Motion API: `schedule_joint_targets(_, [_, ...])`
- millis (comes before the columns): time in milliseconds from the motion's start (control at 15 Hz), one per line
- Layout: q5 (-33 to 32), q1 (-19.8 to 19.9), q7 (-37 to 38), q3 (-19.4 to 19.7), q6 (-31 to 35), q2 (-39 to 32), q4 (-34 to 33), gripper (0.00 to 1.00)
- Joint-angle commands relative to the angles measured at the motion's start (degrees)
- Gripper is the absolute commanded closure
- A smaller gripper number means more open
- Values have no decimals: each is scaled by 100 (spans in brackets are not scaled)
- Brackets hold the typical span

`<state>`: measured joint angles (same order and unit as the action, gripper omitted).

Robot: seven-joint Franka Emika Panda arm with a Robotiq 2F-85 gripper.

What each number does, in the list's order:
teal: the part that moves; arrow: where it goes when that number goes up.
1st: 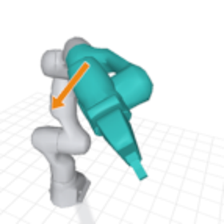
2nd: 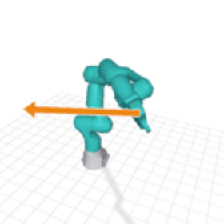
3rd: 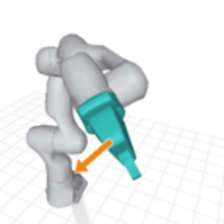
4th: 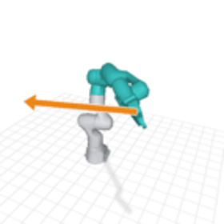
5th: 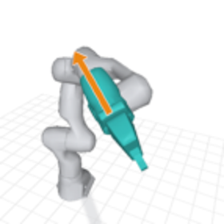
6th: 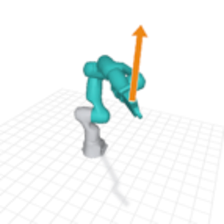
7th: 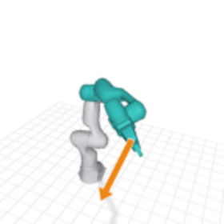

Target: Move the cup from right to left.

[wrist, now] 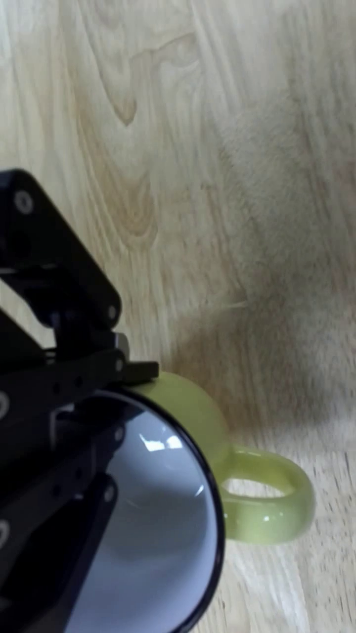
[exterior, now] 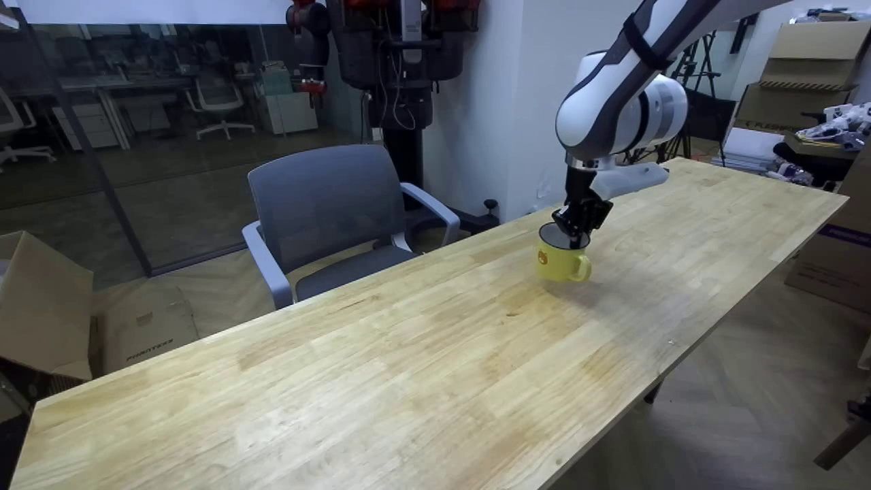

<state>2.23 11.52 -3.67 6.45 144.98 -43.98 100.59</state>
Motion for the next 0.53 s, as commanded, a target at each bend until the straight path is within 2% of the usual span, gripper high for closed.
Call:
schedule_joint_targets(0, [53,-198,971,311,-631,-167,-334,98])
schedule_joint_targets(467, [215,-154,1653,305,-1369,-352,-599,98])
